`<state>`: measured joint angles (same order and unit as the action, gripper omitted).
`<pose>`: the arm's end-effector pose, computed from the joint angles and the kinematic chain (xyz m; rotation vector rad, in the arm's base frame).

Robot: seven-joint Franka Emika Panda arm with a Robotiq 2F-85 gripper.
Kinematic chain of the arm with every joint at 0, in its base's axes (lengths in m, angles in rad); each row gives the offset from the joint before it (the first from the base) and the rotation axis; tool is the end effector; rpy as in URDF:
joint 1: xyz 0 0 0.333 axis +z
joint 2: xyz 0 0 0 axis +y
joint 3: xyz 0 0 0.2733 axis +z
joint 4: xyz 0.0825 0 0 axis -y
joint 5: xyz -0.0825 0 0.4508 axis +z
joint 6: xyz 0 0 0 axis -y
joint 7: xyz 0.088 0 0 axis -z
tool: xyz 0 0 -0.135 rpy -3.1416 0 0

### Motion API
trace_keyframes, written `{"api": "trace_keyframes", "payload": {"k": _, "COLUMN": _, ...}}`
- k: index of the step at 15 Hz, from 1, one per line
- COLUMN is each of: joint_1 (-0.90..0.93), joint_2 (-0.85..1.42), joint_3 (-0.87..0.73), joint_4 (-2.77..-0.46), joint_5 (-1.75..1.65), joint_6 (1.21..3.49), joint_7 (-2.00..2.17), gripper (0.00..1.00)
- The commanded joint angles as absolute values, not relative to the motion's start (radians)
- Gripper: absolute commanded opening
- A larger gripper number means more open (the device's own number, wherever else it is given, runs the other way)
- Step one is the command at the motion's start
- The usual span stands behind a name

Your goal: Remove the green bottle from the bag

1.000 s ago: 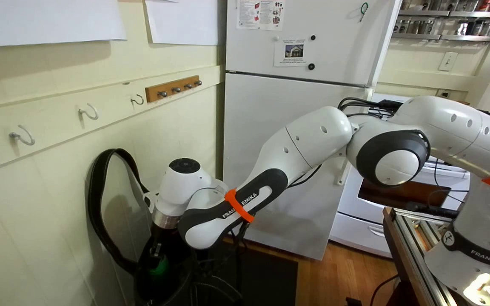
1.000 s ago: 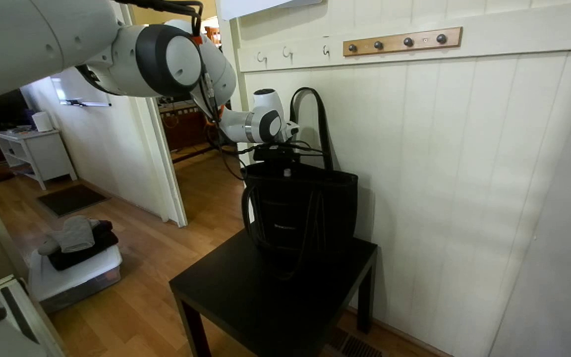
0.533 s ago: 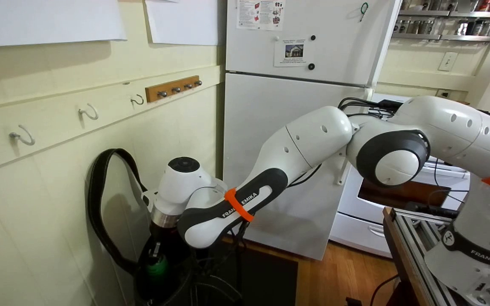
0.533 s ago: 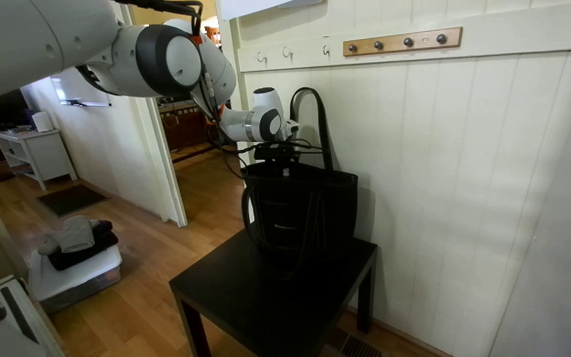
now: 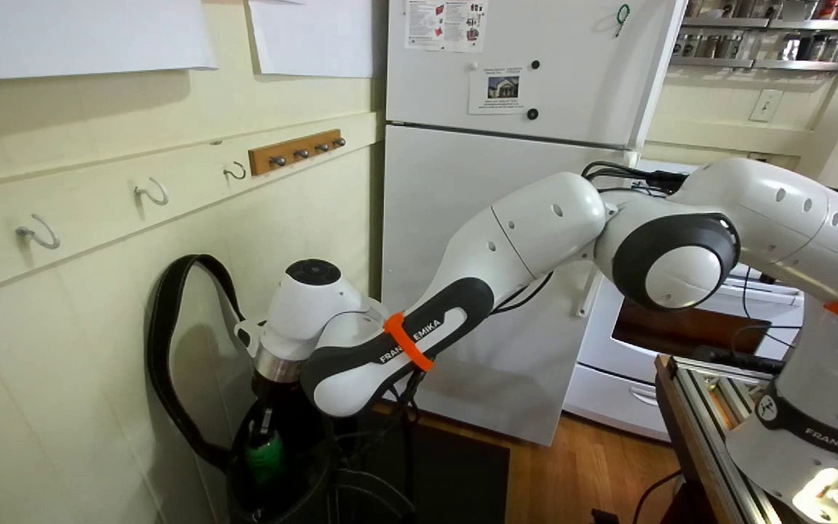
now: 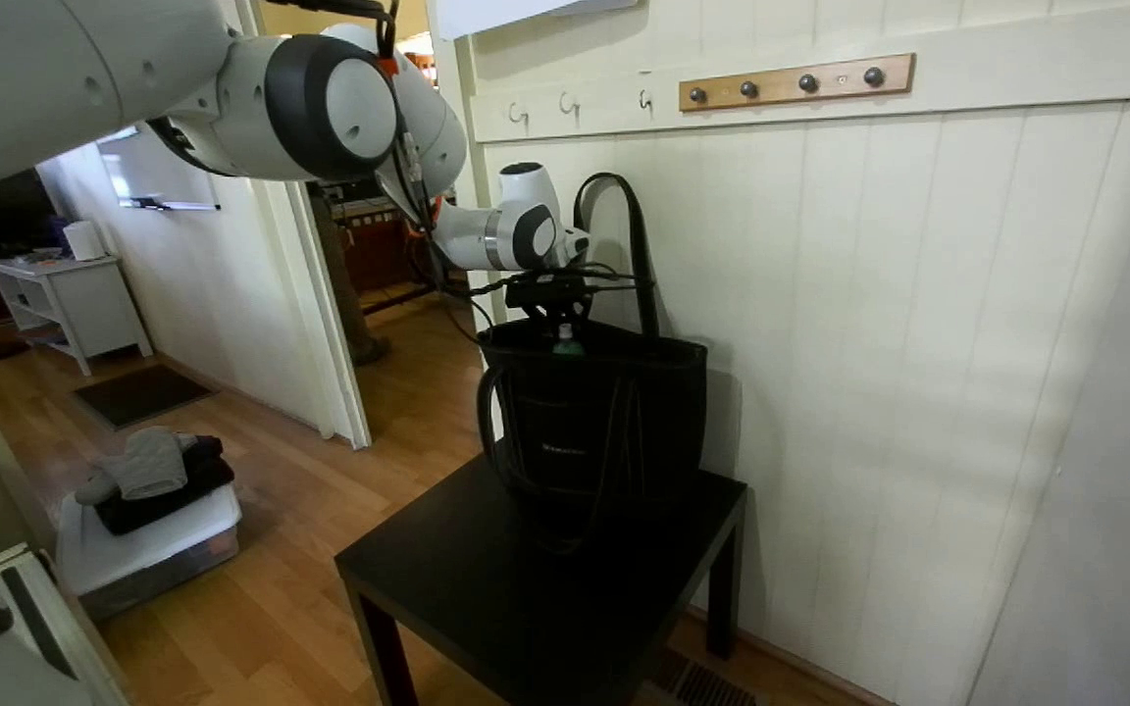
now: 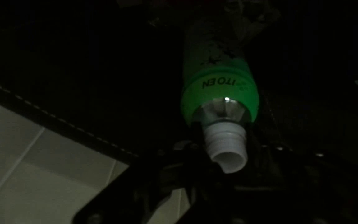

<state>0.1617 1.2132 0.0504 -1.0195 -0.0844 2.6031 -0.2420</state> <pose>0.8065 0.1605 0.0461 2.9801 0.7243 0.5762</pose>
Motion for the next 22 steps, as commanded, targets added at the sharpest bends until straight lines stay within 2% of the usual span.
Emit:
{"api": "trace_keyframes", "payload": {"k": 1, "joint_1": 0.128, "joint_2": 1.093, "joint_3": 0.104, "joint_4": -1.164, "joint_5": -0.071, "joint_6": 2.589, "joint_7": -0.310, "gripper": 0.12}}
{"api": "trace_keyframes", "payload": {"k": 5, "joint_1": 0.110, "joint_2": 0.995, "joint_3": 0.131, "joint_4": -1.295, "joint_5": -0.083, "joint_6": 2.605, "joint_7": -0.296, "gripper": 0.12}}
{"api": "trace_keyframes", "payload": {"k": 13, "joint_1": 0.157, "joint_2": 0.738, "joint_3": 0.057, "joint_4": -1.639, "joint_5": -0.149, "joint_6": 2.813, "joint_7": -0.211, "gripper": 0.12}}
{"api": "trace_keyframes", "payload": {"k": 22, "joint_1": 0.315, "joint_2": 0.469, "joint_3": -0.161, "joint_4": -1.953, "joint_5": -0.269, "joint_6": 2.968, "joint_7": 0.039, "gripper": 0.12}}
